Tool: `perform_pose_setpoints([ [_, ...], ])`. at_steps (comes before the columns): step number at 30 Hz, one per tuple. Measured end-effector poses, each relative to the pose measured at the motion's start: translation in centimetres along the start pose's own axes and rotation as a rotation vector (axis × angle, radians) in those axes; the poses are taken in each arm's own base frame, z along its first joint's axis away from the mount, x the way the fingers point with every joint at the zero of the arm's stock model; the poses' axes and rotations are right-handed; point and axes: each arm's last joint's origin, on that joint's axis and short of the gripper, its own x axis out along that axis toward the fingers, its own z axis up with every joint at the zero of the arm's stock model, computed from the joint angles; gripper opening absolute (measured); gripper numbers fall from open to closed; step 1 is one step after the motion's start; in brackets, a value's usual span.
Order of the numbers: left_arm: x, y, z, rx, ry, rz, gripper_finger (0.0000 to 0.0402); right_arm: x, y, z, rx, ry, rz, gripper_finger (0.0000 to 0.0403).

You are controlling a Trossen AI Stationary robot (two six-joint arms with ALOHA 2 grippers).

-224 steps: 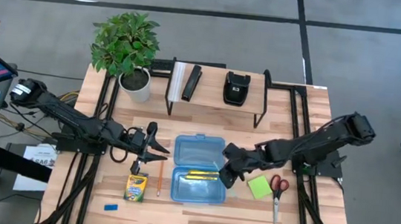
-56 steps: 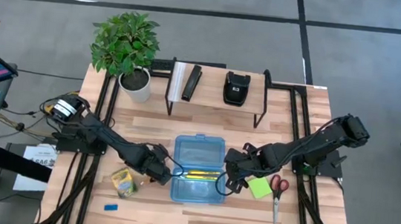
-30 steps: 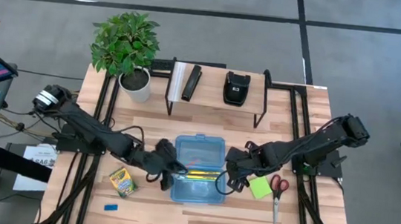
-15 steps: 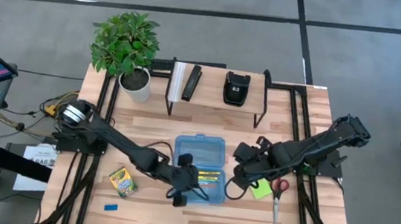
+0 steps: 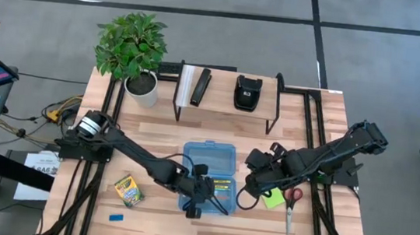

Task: Pack school essentials
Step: Put the orange pencil into the blue supply box, then put the black scissors into the blue supply box

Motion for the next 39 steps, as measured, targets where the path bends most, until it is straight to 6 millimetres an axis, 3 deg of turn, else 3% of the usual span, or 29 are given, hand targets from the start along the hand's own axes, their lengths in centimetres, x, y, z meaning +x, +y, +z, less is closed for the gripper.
perform_pose_setpoints([
  [9,0.0,-0.2,0.1,0.024,-0.007,-0.021,0.0110,0.0,0.0,0.0,0.013,-0.003,0.000,0.0171],
  [15,-1.1,-0.2,0.6,0.058,-0.037,-0.022,0.0142,0.0,0.0,0.1,0.016,-0.026,-0.017,0.0169],
  [19,-2.7,-0.7,1.0,0.148,-0.090,-0.001,0.0140,0.2,0.1,0.4,0.001,-0.124,-0.054,0.0171],
  [25,-3.7,-0.3,-0.7,0.163,-0.102,0.004,0.0124,1.7,0.3,-0.1,-0.034,-0.136,-0.065,0.0169],
  [32,-6.0,0.9,-2.7,0.120,-0.322,-0.123,0.0107,3.4,0.4,-0.8,-0.037,-0.125,-0.071,0.0169],
  [39,-8.8,1.8,-5.0,0.098,-0.603,-0.214,0.0102,4.2,0.6,-0.1,-0.041,-0.137,-0.044,0.0167],
])
